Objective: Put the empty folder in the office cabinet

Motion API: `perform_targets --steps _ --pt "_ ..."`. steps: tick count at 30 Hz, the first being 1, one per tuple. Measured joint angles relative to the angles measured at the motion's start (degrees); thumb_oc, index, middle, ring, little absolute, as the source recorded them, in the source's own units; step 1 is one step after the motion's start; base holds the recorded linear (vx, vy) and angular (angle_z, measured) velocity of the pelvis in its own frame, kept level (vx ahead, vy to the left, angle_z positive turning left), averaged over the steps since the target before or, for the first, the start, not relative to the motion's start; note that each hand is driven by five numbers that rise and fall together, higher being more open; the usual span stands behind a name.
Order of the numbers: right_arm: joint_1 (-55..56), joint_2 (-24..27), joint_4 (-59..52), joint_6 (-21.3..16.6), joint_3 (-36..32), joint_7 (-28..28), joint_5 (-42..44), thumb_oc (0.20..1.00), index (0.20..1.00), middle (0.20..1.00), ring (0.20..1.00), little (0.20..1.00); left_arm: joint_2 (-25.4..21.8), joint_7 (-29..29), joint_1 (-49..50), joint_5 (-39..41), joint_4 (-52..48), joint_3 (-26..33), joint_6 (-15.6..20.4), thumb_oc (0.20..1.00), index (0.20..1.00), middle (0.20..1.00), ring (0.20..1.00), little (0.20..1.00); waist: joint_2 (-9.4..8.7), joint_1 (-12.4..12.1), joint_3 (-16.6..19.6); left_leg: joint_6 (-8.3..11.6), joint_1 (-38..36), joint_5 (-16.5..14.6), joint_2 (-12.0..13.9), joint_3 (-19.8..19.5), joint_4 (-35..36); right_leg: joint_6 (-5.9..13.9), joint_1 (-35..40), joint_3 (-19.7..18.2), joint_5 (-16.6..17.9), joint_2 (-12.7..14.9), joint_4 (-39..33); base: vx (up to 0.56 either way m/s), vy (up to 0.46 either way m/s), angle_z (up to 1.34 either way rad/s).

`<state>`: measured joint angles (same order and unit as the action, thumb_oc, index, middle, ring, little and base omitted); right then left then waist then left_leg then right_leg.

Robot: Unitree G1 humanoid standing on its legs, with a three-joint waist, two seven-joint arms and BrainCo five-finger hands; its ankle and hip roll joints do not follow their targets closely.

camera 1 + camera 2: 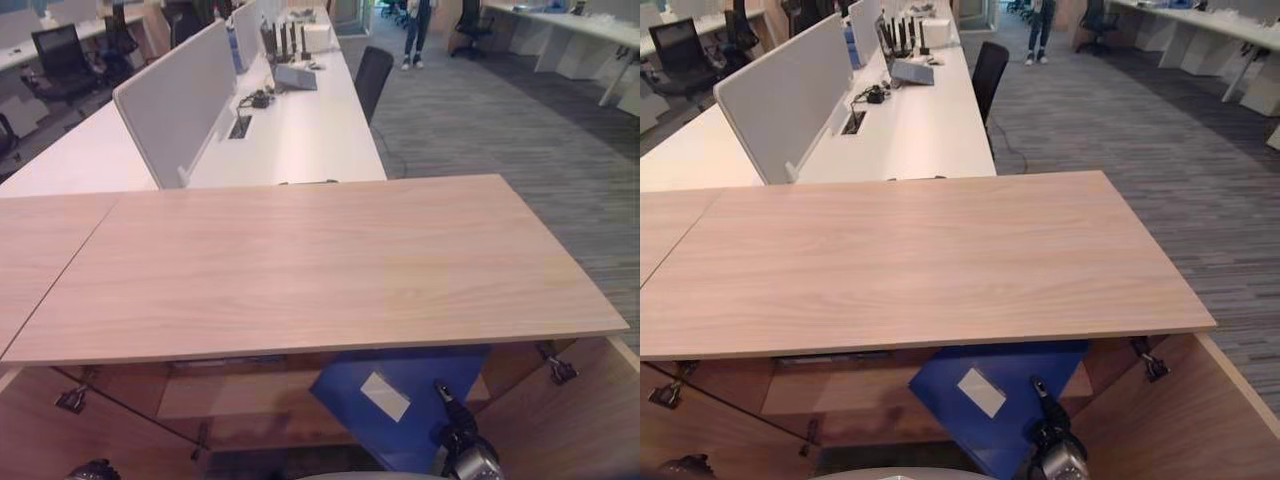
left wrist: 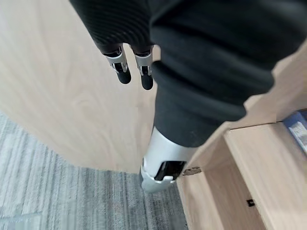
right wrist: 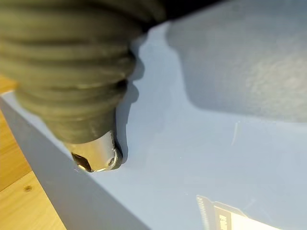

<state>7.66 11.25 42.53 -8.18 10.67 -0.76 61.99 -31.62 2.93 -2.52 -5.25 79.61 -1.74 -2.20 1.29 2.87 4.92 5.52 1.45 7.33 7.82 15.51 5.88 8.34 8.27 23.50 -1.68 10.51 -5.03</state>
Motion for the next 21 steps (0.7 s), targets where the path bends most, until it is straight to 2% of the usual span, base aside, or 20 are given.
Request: perform_targets --steps 3,5,8,11,14,15,17,19,20,21 --pt "-0.18 -1.02 -0.19 0.11 0.16 -0.57 -0.09 0.200 0.200 0.200 0.200 0.200 7.35 0.60 0.57 0.59 1.22 -0.47 0.07 1.000 1.000 1.000 1.000 1.000 -0.40 0.25 0.03 0.07 -0.11 -0.09 -0.53 0.38 -0.22 0.16 -0.36 -0.66 0.59 0.54 0.03 -0.18 0.128 -0.11" --pt "-0.17 -1.46 -0.23 0.14 0.24 -0.61 -0.09 0.200 0.200 0.200 0.200 0.200 10.21 0.39 1.13 2.02 1.87 -0.45 -0.07 1.000 1.000 1.000 1.000 1.000 -0.66 0.33 -0.21 -0.07 -0.03 -0.20 -0.79 0.42 -0.09 0.35 -0.49 -0.86 0.57 0.88 0.02 -0.15 0.120 -0.01" --pt "-0.41 -1.63 -0.36 0.07 -0.05 -0.69 -0.11 0.200 0.200 0.200 0.200 0.200 10.43 0.71 2.04 2.40 1.87 -0.45 -0.06 1.000 1.000 1.000 1.000 1.000 -1.83 0.46 -0.52 -0.25 -0.05 -0.30 -1.19 0.65 -0.07 0.63 -0.50 -0.71 0.86 1.40 0.03 -0.15 0.119 -0.01" --pt "-1.17 -1.33 -0.38 0.01 -0.52 -1.14 -0.11 0.200 0.200 0.200 0.200 0.200 10.65 1.38 2.52 2.48 1.67 -0.50 0.12 1.000 1.000 1.000 1.000 1.000 -1.47 0.79 -1.23 -0.94 -0.19 -0.66 -2.25 0.42 -0.09 1.35 -0.86 -0.67 0.77 2.71 1.47 -0.17 0.073 0.05" --pt "-2.26 -1.50 -0.36 -0.08 -2.27 -1.60 -0.10 0.200 0.200 0.200 0.200 0.200 10.82 1.73 1.49 2.50 1.23 -0.52 0.44 1.000 1.000 1.000 1.000 1.000 -0.82 0.85 -3.42 -1.71 -0.17 -0.90 -3.05 -0.30 -0.08 1.71 -2.00 -1.03 0.55 4.32 5.99 -0.14 0.005 0.16" --pt "-3.05 -1.80 -0.10 -0.36 -2.60 -1.63 -0.07 0.200 0.200 0.200 0.200 0.200 10.68 2.01 0.41 2.51 1.44 -0.49 0.54 1.000 1.000 1.000 1.000 1.000 -0.05 0.71 -4.73 -1.94 0.23 -0.97 -3.04 -0.80 -0.05 0.64 -3.42 -1.84 0.97 5.05 9.28 -0.11 0.006 0.17" --pt "-3.96 -1.76 -0.17 -0.49 -3.59 -1.65 -0.08 0.200 0.200 0.200 0.200 0.200 10.37 2.38 -0.19 2.50 1.37 -0.69 0.79 1.000 1.000 1.000 1.000 1.000 1.15 -0.01 -6.33 -2.60 0.05 -0.79 -2.76 -0.97 -0.04 0.24 -5.58 -2.45 1.42 5.83 13.62 -0.03 -0.041 0.08" --pt "-4.30 -2.78 -0.18 -0.47 -3.76 -1.56 -0.07 0.200 0.200 0.200 0.200 0.200 9.41 2.62 0.15 2.49 1.82 -1.07 1.18 1.000 1.000 1.000 1.000 1.000 1.47 -0.85 -6.65 -2.81 0.45 -0.95 -2.71 -1.30 -0.06 -0.54 -6.18 -2.14 1.17 6.26 14.30 0.06 -0.118 0.09" --pt "-4.31 -3.71 -0.21 -0.44 -3.73 -1.32 -0.10 0.200 0.200 0.200 0.200 0.200 8.29 2.58 0.02 2.48 1.81 -1.10 1.33 1.000 1.000 1.000 1.000 1.000 0.54 -1.40 -6.26 -2.73 1.49 -0.93 -3.30 -1.29 -0.05 -2.83 -6.29 -1.30 -1.20 6.02 12.27 0.11 -0.115 0.11" --pt "-4.45 -4.08 -0.15 -0.48 -3.57 -1.28 -0.09 0.200 0.200 0.200 0.200 0.200 7.88 2.61 0.63 2.49 2.03 -1.04 1.37 1.000 1.000 1.000 1.000 1.000 -0.36 -2.04 -5.61 -2.61 1.81 -0.93 -3.49 -1.58 -0.06 -0.68 -5.63 -0.58 -2.99 5.85 11.13 0.13 -0.232 -0.01"
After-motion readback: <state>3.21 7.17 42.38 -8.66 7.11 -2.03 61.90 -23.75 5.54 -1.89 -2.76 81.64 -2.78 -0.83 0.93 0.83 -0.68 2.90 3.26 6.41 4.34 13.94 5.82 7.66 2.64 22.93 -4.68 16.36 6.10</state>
